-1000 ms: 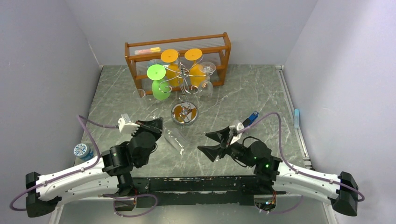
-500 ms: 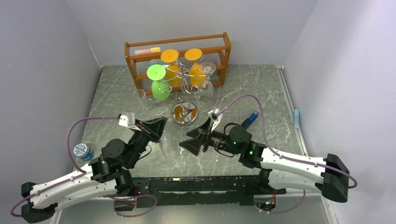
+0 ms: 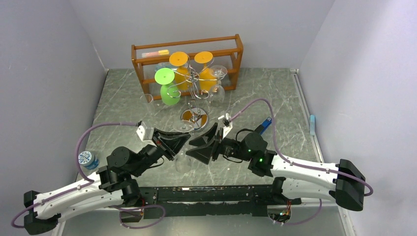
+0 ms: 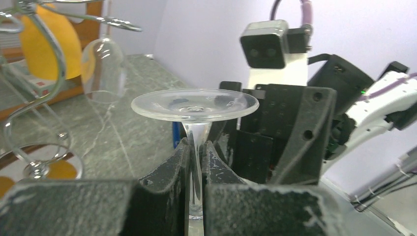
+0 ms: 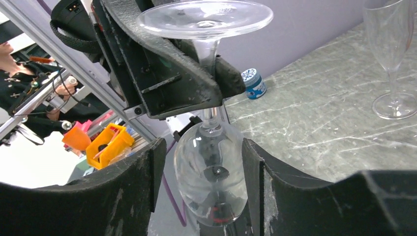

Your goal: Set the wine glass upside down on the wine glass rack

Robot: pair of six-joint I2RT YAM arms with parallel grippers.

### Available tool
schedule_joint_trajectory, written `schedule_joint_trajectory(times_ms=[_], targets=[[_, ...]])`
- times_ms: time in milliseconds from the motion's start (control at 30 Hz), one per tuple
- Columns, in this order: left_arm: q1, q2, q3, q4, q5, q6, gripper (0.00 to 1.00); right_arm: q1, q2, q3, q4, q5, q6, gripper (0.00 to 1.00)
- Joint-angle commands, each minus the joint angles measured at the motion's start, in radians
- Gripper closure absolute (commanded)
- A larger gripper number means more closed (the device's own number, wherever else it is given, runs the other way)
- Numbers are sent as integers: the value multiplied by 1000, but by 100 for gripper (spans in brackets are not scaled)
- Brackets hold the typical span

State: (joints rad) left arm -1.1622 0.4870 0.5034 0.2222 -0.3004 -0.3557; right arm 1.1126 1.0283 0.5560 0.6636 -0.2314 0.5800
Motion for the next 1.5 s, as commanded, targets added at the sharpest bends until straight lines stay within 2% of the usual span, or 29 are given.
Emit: schedule_joint_trajectory(times_ms=[0, 100, 200, 500, 633, 900, 1100, 1333, 1467], targets=[[-5, 13, -2, 123, 149, 24, 95, 0, 13, 5, 81, -10, -3, 43], [-5, 45, 5, 139, 214, 26, 95, 1, 23, 1, 125, -35, -4, 56], [-5, 72, 6, 175, 259, 1, 95, 0, 28, -7, 167, -71, -5, 65], [-5, 86, -3, 275, 313, -62, 95, 0, 18, -68, 244, -89, -11, 100], [-5, 81, -1, 266, 331, -55, 94, 0, -7, -83, 233, -45, -21, 100], [-5, 87, -2, 274, 328, -63, 61, 0, -48, -76, 191, -25, -51, 100], [-5, 91, 11, 236, 302, -59, 53, 1, -65, -85, 179, -22, -68, 100], [-5, 91, 13, 182, 228, -45, 27, 0, -121, -114, 191, 44, -94, 100], [-5, 90, 27, 132, 205, -31, 19, 0, -158, -121, 170, 124, -110, 100]])
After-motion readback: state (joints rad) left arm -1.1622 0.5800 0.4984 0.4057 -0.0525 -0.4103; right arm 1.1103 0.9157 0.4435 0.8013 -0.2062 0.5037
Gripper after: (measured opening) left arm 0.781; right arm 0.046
